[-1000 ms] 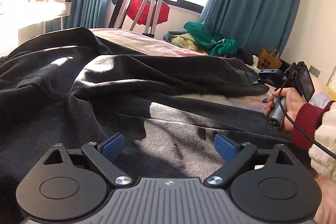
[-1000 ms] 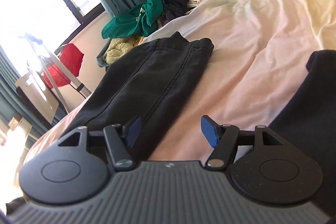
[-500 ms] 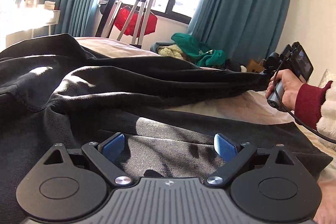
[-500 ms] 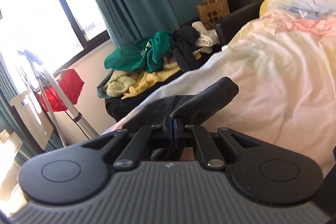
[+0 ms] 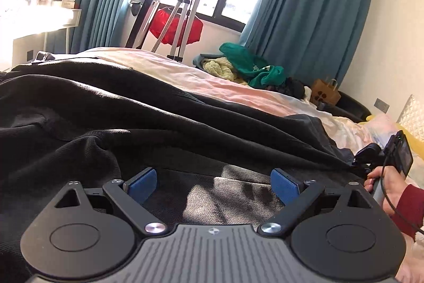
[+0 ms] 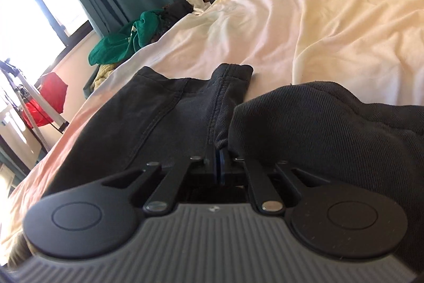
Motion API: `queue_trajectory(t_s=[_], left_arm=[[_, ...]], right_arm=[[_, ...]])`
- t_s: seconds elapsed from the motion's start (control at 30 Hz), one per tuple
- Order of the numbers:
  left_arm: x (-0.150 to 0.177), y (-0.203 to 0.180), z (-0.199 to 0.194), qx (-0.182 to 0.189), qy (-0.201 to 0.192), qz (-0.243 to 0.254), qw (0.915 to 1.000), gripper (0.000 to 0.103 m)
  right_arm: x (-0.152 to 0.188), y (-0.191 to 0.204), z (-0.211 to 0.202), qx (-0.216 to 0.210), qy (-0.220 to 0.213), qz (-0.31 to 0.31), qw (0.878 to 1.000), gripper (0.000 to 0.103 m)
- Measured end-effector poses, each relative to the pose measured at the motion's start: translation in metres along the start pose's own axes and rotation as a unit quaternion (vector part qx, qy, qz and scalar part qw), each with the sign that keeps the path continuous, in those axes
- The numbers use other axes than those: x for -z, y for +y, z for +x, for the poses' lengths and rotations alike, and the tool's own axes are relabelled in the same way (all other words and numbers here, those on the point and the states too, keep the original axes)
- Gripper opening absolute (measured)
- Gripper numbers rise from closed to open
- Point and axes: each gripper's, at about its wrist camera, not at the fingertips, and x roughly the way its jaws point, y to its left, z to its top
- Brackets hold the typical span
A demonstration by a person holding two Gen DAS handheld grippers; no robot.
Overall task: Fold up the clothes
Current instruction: 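Grasp the folded leg ends with the right gripper and fold toward the waistband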
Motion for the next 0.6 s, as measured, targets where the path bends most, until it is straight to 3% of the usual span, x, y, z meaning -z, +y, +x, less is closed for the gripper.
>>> queue_trajectory(t_s=[0.23,0.4,0.6], left_arm=[[-0.006,0.014,-0.003,-0.026,0.017,-0.031,0.9990,0.095],[-0.009,0.024,-0.022,-0.035,0.027,-0.053,0.9976,0.095],[-0.014,0.021,-0.058,-0.059,0.015,-0.040,0.9973,0.095]], right_arm=[[-0.002,0.005,-0.067,-0.005,-0.006,-0.039,0.999,0.008],[0.008,-0.017,-0.130,-0.020,-0.010,-0.052,0.998,0.008],[0.013,-0.056,-0.171,0.013,0.010,0.009,1.000,0.009]])
